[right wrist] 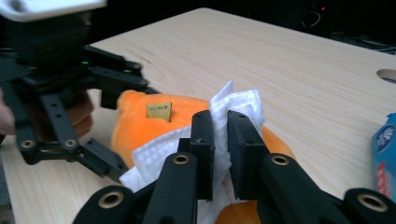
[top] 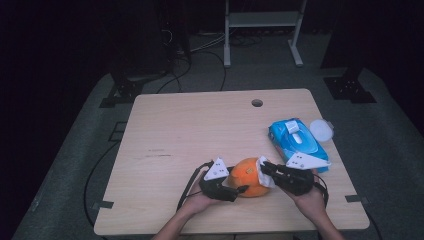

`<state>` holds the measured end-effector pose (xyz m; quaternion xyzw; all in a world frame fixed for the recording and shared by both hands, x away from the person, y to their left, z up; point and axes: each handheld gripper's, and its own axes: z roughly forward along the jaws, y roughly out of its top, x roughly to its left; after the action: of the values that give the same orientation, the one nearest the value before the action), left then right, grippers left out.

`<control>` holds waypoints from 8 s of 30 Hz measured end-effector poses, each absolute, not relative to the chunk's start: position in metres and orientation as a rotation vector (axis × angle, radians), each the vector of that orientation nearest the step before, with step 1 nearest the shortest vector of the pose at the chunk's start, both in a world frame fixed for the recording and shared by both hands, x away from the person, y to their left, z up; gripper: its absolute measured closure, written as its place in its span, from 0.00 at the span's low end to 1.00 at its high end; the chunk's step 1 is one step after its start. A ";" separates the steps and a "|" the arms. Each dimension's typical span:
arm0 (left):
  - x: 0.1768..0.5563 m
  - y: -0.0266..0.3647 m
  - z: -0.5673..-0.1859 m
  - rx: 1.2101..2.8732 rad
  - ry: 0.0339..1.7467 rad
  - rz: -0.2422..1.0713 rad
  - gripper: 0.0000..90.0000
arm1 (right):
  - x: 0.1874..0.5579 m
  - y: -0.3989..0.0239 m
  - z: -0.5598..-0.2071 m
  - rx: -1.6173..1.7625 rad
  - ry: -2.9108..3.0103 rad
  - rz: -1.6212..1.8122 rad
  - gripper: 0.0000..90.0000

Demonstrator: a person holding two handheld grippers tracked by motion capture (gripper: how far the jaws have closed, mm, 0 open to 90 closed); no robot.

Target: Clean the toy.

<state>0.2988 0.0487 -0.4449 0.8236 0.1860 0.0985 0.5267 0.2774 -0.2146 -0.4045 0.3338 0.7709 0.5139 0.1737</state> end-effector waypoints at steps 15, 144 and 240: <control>0.296 0.049 -0.433 2.004 0.508 0.226 0.34 | 0.252 -0.172 -0.391 0.730 2.257 1.473 0.90; 0.311 0.062 -0.447 1.906 0.608 0.123 0.24 | 0.256 -0.179 -0.401 0.782 2.215 1.490 0.89; 0.258 0.029 -0.450 2.117 0.127 0.374 0.27 | 0.278 -0.224 -0.397 0.942 2.317 1.385 0.89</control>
<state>0.2579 0.0286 -0.4504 0.8655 0.0520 0.1528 0.4742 0.2777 -0.2240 -0.3966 0.3261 0.8023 0.4797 0.1407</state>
